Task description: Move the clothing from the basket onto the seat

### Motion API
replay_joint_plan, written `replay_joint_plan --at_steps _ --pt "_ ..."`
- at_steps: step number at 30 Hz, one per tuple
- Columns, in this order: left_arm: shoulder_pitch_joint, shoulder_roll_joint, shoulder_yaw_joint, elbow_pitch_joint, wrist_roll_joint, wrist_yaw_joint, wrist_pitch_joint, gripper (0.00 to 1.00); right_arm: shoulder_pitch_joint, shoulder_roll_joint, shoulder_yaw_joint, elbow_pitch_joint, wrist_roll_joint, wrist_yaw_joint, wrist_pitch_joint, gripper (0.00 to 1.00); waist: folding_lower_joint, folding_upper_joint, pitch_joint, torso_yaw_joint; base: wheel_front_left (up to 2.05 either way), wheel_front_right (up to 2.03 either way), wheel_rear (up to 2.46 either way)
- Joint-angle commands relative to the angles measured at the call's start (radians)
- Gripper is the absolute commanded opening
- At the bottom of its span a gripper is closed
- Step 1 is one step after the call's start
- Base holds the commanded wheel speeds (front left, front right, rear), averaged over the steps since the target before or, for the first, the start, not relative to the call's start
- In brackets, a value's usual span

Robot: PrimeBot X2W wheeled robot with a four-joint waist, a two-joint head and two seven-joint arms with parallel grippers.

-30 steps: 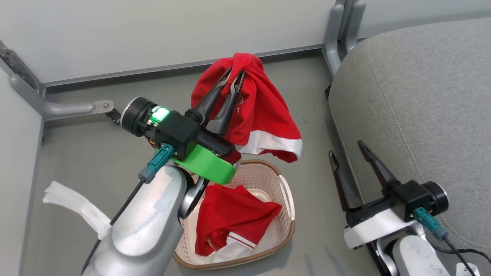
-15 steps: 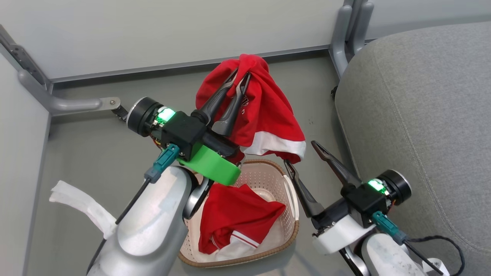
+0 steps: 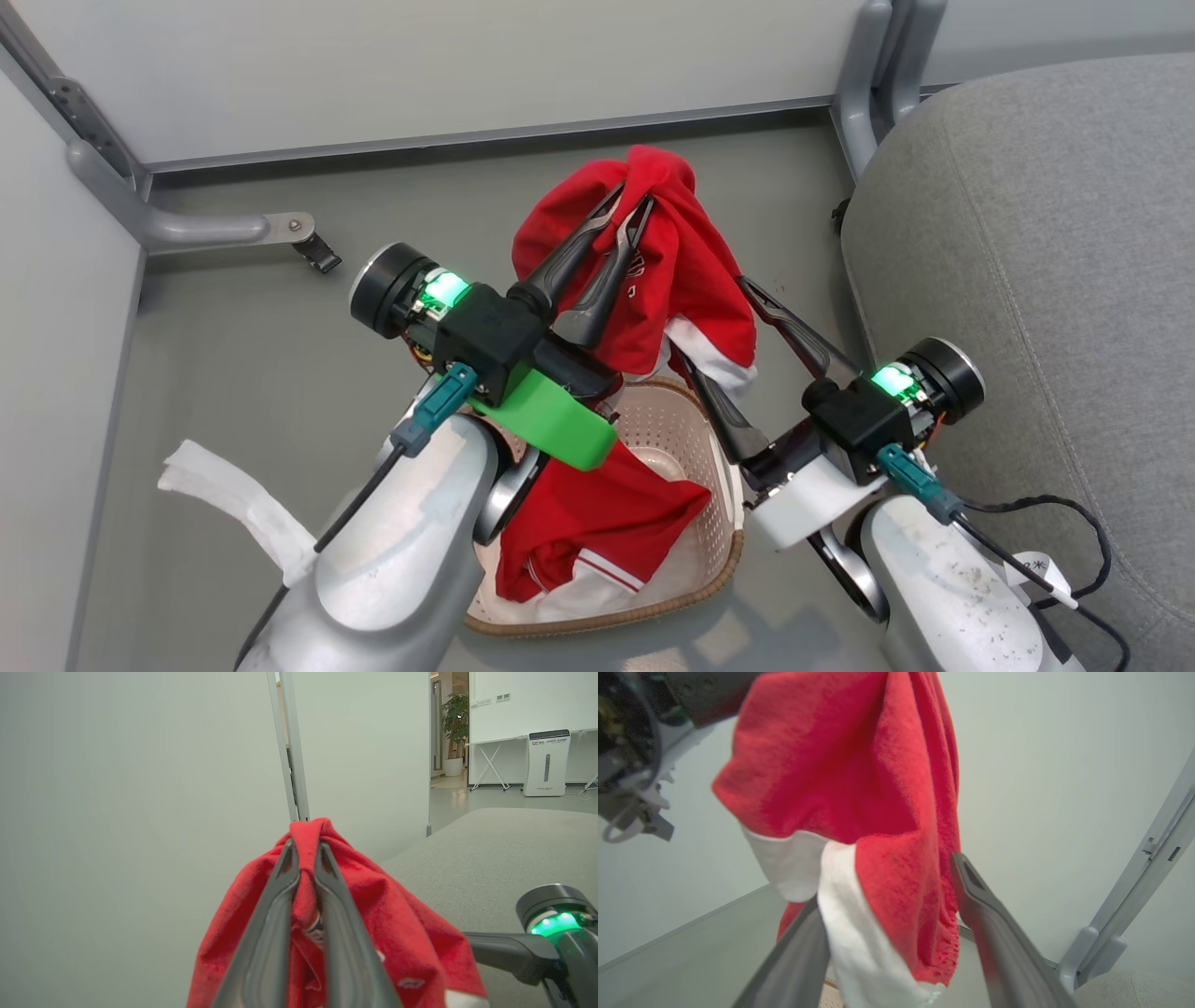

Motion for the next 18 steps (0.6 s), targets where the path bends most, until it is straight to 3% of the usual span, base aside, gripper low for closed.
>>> replay_joint_plan --at_steps 1,2,3,18 --pt "0.012 -0.005 -0.002 0.003 0.001 -0.003 -0.001 0.0 -0.01 -0.004 0.005 0.012 0.016 0.0 -0.002 0.71 0.0 0.0 0.004 0.004 0.0 0.0 0.0" --pt "0.014 -0.006 -0.005 0.005 0.0 -0.004 -0.001 0.0 -0.017 -0.004 0.007 0.014 0.022 0.0 -0.002 0.31 0.0 0.0 0.006 0.006 0.0 0.0 0.0" --pt "0.016 -0.006 -0.007 0.006 0.0 -0.004 -0.001 0.0 -0.02 -0.004 0.008 0.017 0.028 0.0 -0.002 0.0 0.0 0.0 0.007 0.007 0.0 0.0 0.0" --pt "0.014 -0.011 -0.008 0.025 0.006 -0.01 -0.001 0.0 -0.018 -0.004 0.014 0.005 0.062 0.0 -0.002 0.0 0.0 0.0 0.009 0.005 0.0 0.0 0.0"
